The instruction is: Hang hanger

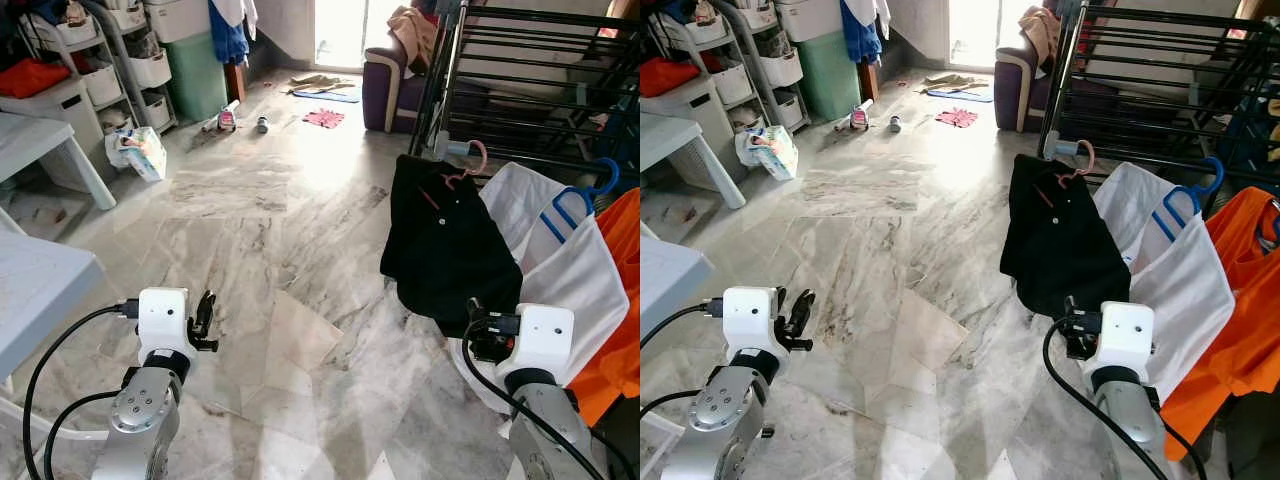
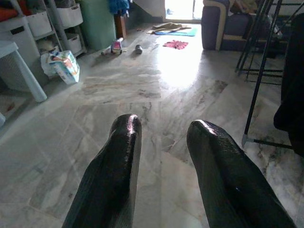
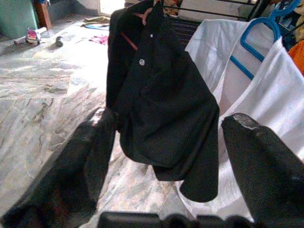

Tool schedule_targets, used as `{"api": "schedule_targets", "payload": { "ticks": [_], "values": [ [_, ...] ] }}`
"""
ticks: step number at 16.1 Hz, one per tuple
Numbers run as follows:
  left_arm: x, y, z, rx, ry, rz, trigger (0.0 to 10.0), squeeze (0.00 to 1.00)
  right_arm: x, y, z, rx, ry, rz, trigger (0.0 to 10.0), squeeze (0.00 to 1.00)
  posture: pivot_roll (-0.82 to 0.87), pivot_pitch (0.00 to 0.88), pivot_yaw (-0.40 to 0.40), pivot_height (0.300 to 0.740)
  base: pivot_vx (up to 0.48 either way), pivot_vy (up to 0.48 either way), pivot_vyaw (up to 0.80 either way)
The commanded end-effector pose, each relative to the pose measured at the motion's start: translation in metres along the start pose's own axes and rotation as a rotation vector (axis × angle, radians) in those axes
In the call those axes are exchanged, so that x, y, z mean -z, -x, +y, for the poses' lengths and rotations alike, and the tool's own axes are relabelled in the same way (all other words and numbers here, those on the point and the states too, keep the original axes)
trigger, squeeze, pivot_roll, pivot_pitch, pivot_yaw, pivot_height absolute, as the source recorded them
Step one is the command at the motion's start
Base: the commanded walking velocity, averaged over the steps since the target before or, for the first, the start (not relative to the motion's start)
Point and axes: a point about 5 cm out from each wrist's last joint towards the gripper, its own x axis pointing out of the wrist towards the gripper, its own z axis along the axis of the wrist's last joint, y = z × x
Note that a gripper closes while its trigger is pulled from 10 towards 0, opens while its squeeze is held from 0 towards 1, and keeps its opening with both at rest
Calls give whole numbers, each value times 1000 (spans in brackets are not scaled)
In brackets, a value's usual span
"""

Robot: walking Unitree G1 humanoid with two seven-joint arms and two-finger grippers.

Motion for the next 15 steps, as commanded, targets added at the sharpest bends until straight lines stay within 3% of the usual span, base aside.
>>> {"api": "schedule_targets", "payload": {
  "ticks": [1,10,11,12,15],
  "values": [
    [2,-1,-2,15,1,17,10000,0,0,0,-3,19,0,7,10000,1000,-42,0,-1,740,0,0,0],
    [-1,-3,-9,84,50,1,10000,0,-1,3,-3,1,-5,16,10000,1000,-52,0,1,740,0,0,0],
    [-1,-3,-9,90,51,-1,10000,0,-1,2,-3,-8,-5,20,10000,773,-52,0,1,740,0,0,0],
    [-2,-3,-10,99,58,-7,10000,0,-3,2,-1,-29,-13,10,10000,0,-52,0,0,740,0,0,0],
    [-3,-4,-10,109,61,-10,10000,0,-3,-1,-3,-5,-4,19,10000,0,-53,0,1,740,165,0,0]
  ]
}}
